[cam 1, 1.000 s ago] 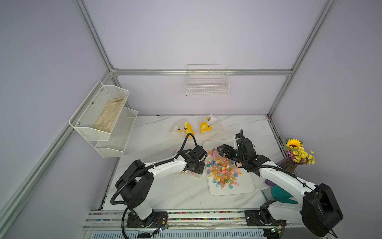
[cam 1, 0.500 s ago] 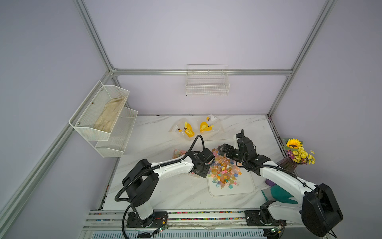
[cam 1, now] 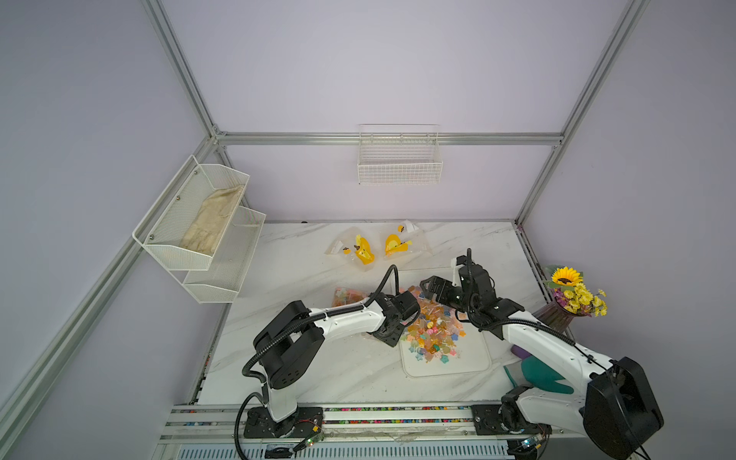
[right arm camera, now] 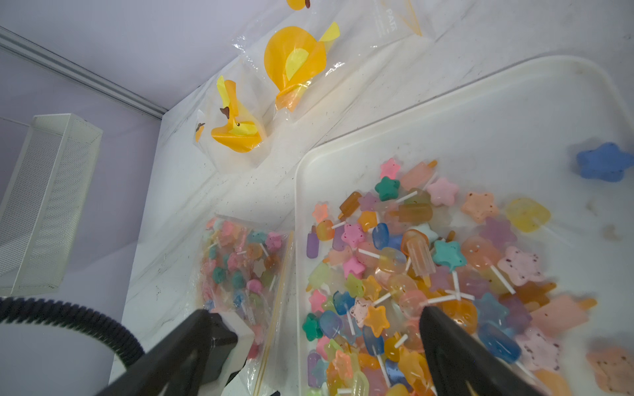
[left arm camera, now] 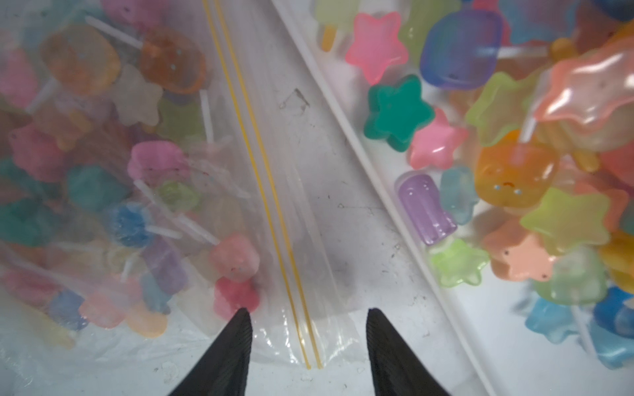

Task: Pour candies out of the ziploc bag
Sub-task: Adjust the ziploc bag at the center of the board.

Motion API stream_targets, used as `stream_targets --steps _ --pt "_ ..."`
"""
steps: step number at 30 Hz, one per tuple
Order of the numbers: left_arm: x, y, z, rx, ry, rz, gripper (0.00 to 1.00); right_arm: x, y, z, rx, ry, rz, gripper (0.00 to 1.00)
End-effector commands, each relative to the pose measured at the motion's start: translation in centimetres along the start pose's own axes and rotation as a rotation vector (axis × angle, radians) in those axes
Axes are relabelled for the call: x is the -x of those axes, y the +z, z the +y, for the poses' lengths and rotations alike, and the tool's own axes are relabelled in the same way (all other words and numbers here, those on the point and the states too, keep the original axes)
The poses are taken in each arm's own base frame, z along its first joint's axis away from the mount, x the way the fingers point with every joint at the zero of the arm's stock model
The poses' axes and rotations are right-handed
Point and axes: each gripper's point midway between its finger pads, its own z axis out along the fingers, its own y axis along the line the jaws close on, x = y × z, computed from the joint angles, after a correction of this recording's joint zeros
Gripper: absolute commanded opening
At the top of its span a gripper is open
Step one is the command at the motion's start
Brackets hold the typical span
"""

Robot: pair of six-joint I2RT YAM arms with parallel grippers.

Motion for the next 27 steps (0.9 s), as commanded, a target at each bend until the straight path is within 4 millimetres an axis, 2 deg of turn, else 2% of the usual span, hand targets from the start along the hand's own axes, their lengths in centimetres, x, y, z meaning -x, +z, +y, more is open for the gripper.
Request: stream_targets --steps 1,8,27 --pt "2.64 -1.99 -0.36 0.005 -0.009 -0.073 0.53 0.51 -0.44 0.3 0.007 -0.008 -0.015 0.97" --pt "2.97 -2.49 0.09 0.021 -0.022 -0.096 0.5 0.28 -0.28 0.31 0.011 -0.009 -0.005 0.97" --pt "3.0 -2.49 0.44 0.046 -0.019 -0.093 0.3 0.37 -0.54 0.31 0.013 -0.008 -0.014 0.97"
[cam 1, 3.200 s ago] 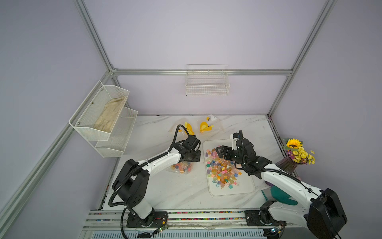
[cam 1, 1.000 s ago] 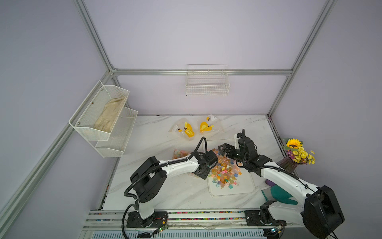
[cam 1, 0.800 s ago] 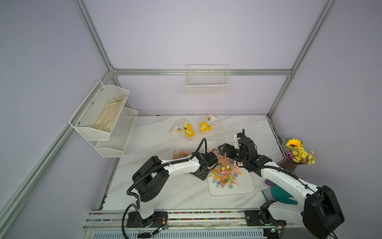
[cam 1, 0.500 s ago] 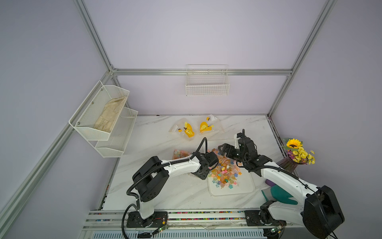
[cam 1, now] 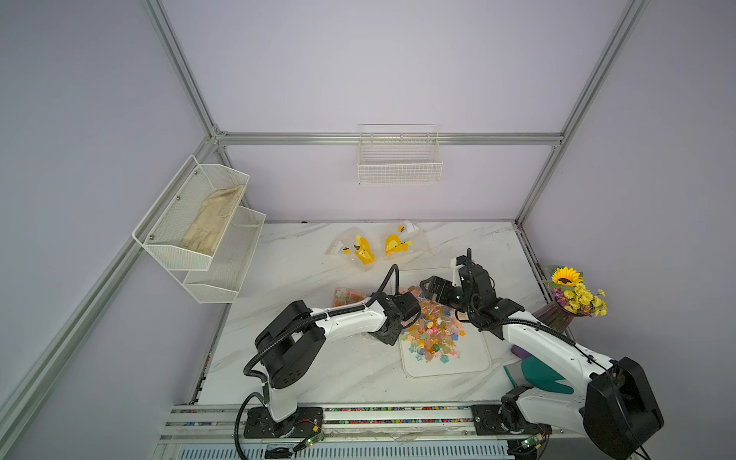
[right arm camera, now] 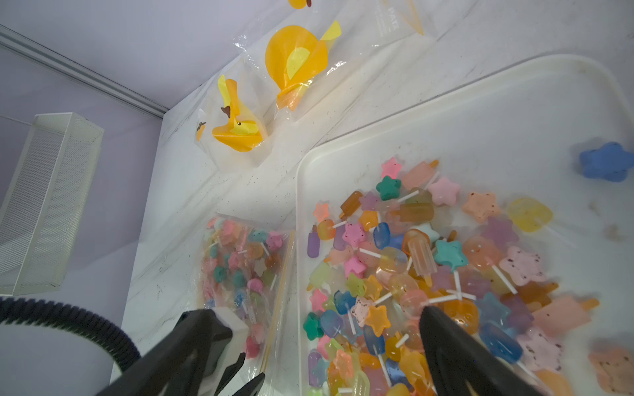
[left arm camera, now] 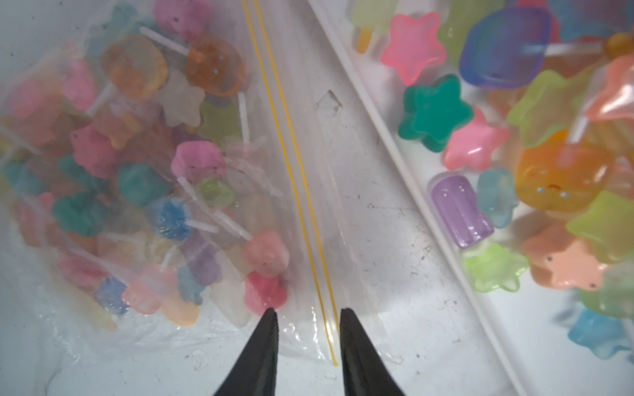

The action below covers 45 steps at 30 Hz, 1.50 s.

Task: Pour candies out of the ziploc bag
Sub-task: Adjust the ziploc bag at the center of the board.

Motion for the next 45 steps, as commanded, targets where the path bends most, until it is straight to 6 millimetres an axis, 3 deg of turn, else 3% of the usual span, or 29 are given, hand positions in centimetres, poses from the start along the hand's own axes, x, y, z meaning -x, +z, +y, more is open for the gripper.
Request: stream_targets --steps 1,5,9,14,27,45 --pt "3.0 -2.2 -0.4 -0.021 -0.034 -0.084 0.3 0.4 -0.6 0.2 0.008 -0.009 -0.017 0.97" --pt "3.7 -2.6 -0.8 -0.035 -0.044 -0.095 0.32 0.4 -0.6 0.2 0.007 -0.007 -0.018 0.97" --pt "4.3 -3.4 -1.2 -0.063 -0.062 -0.111 0.46 0.4 -0.7 0.2 0.007 -0.009 -0.02 0.97" --pt "4.4 -3.3 -1.8 -0.059 -0.044 -0.105 0.51 0.5 -0.8 0.2 0.009 -0.009 -0.024 0.97" --pt "2.8 -1.6 -1.6 0.047 0.008 -0.041 0.48 0.6 -1.1 0.1 0.005 -0.012 -0.034 0.97" --pt "2.3 -1.3 -1.1 0.069 0.007 -0.031 0.3 0.5 -0.9 0.1 0.006 -0.013 -0.029 0.97"
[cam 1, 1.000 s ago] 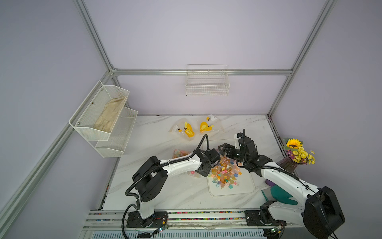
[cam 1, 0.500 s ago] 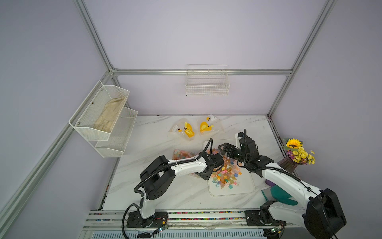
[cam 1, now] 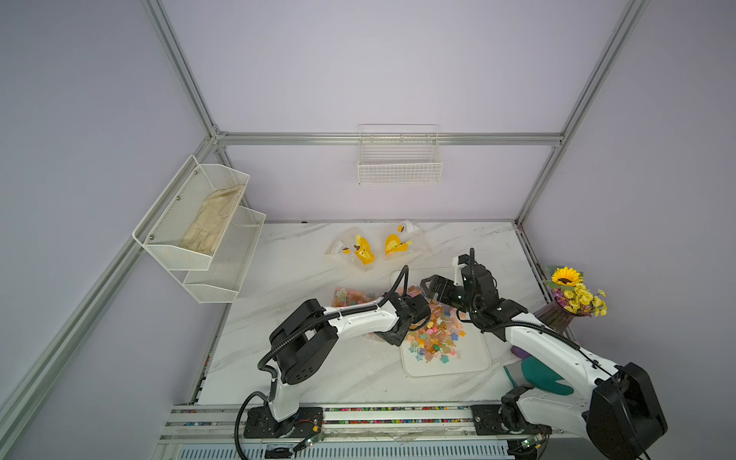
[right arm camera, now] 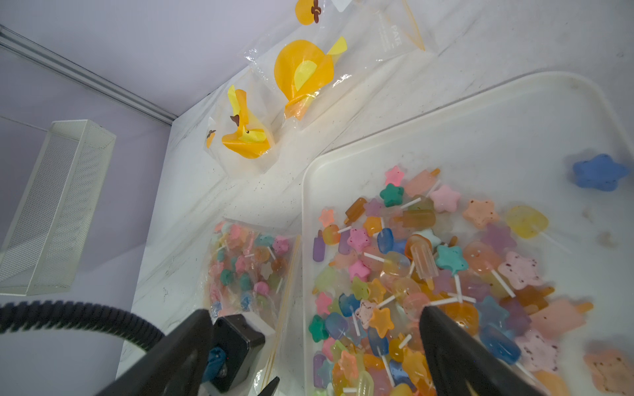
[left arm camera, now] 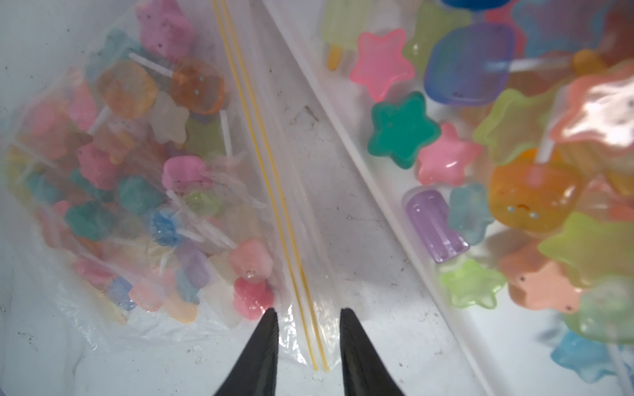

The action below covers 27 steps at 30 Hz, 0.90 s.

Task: Pour candies out of the ziploc bag
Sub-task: Adjust the ziploc bag at the center of the board.

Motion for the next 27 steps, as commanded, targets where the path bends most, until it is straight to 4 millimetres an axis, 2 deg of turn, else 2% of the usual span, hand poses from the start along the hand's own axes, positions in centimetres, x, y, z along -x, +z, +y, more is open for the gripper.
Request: stream_targets --steps 1,7,12,15,27 --pt "1.6 -1.3 0.1 0.002 -0.025 -0.048 0.29 -0.1 -0.2 -0.3 -0.007 -0.008 -0.003 0.97" --pt "1.7 -1.3 0.1 0.005 -0.027 -0.047 0.27 -0.1 -0.2 -0.3 -0.007 -0.009 -0.003 0.97" --pt "2.4 -1.8 -0.4 -0.021 -0.047 -0.06 0.4 -0.1 -0.2 -0.3 -0.008 -0.011 -0.002 0.97" --pt "2.7 -1.8 -0.7 -0.029 -0.045 -0.06 0.43 0.0 -0.3 -0.3 -0.006 -0.011 -0.004 0.97" --pt "1.8 -0.8 -0.6 0.003 -0.023 -0.025 0.39 0.2 -0.5 -0.2 -0.004 -0.016 -0.012 0.97"
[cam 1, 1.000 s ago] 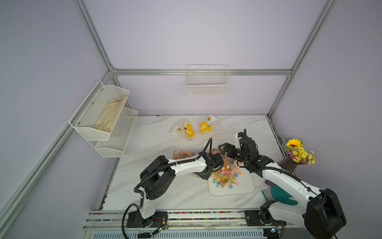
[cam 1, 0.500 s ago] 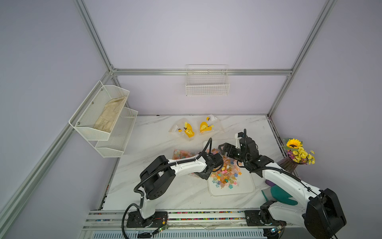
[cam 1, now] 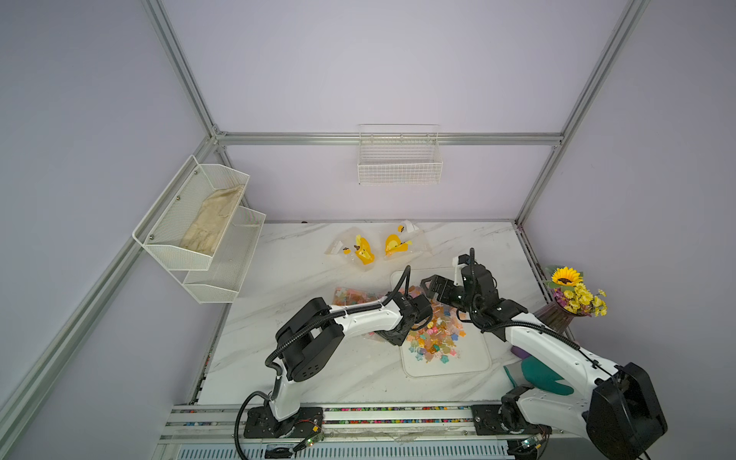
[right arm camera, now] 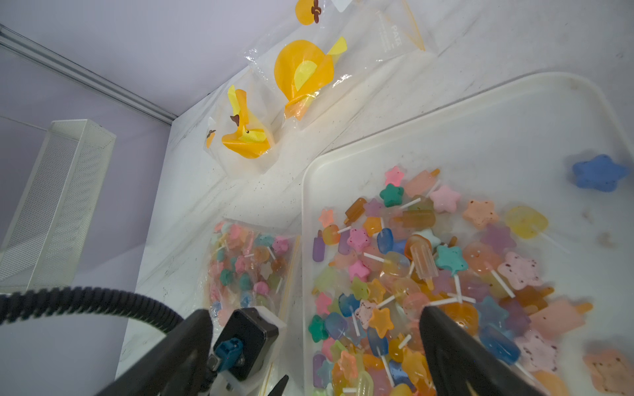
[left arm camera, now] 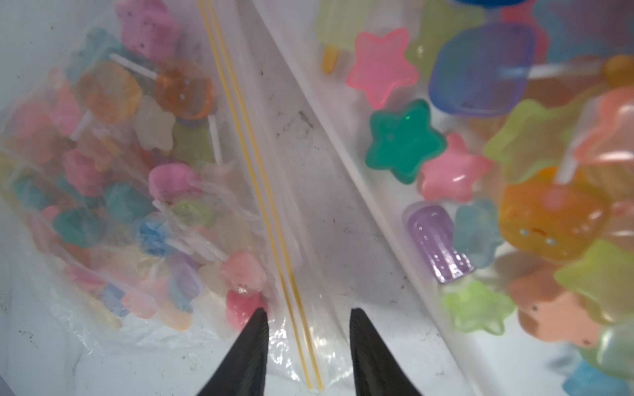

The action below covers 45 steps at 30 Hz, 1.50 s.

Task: Pour candies out of the ziploc bag
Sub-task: Adjust the ziploc bag at the center of the board.

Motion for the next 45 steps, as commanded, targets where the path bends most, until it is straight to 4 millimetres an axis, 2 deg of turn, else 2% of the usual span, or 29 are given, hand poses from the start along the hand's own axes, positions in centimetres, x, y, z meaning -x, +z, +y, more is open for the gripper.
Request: stream_targets --steps 1,17,25,33,45 --pt "1.7 -1.8 -0.2 -0.014 -0.026 -0.053 0.37 0.2 -0.4 -0.2 -0.004 -0.003 -0.012 0.97" --pt "1.8 -2.5 0.7 0.004 -0.049 -0.08 0.26 -0.1 -0.1 -0.4 -0.005 -0.003 0.0 0.97" --pt "2.4 -3.6 0.9 -0.007 -0.065 -0.11 0.28 -0.3 0.1 -0.4 -0.002 -0.003 0.012 0.97" --pt "1.9 -2.9 0.9 0.004 -0.057 -0.09 0.26 -0.3 -0.1 -0.4 0.0 -0.003 0.006 0.97" --pt "1.5 -2.4 0.9 0.012 -0.06 -0.076 0.16 -0.2 -0.2 -0.4 -0.001 -0.001 0.002 0.97"
